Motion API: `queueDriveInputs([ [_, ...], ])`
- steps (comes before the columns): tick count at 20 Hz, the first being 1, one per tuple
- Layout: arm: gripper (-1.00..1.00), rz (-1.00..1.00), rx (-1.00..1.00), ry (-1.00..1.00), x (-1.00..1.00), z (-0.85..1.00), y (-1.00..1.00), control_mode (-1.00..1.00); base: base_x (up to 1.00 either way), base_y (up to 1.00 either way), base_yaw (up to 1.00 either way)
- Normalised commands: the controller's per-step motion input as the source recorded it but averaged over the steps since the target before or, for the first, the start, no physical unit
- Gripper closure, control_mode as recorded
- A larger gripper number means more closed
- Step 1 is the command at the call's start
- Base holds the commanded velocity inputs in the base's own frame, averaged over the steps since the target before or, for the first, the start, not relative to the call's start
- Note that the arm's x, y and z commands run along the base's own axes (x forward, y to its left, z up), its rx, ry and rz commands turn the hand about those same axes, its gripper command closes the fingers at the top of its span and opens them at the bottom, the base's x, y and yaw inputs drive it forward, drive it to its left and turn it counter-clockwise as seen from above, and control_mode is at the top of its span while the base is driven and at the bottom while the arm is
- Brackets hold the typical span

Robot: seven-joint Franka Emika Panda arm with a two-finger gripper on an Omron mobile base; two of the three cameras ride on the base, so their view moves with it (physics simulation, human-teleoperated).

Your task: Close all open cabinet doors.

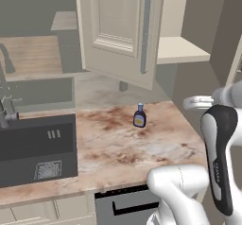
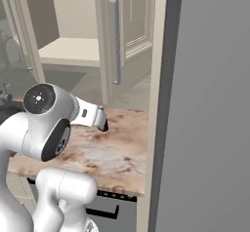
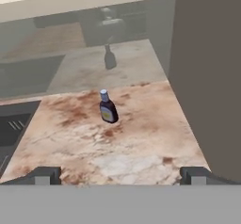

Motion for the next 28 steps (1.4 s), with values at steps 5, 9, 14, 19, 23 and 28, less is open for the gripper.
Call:
queueDriveInputs([
  [5, -1.0, -0.01, 0.07, -0.01, -0.02, 0.13, -0.1, -1.0, 0.0, 0.0, 0.0],
  [9, -1.0, -0.01, 0.12, 0.0, -0.01, 0.19, 0.0, -1.0, 0.0, 0.0, 0.0],
  [14, -1.0, 0.0, 0.08, -0.09, -0.16, 0.15, -0.01, -1.0, 0.0, 0.0, 0.0],
  [19, -1.0, -0.01, 0.11, -0.09, -0.15, 0.06, 0.0, -1.0, 0.0, 0.0, 0.0],
  [23, -1.0, -0.11, 0.18, -0.05, -0.05, 0.0, 0.0, -1.0, 0.0, 0.0, 0.0],
  [28, -1.0, -0.13, 0.25, 0.0, 0.0, 0.08, 0.0, -1.0, 0.0, 0.0, 0.0],
])
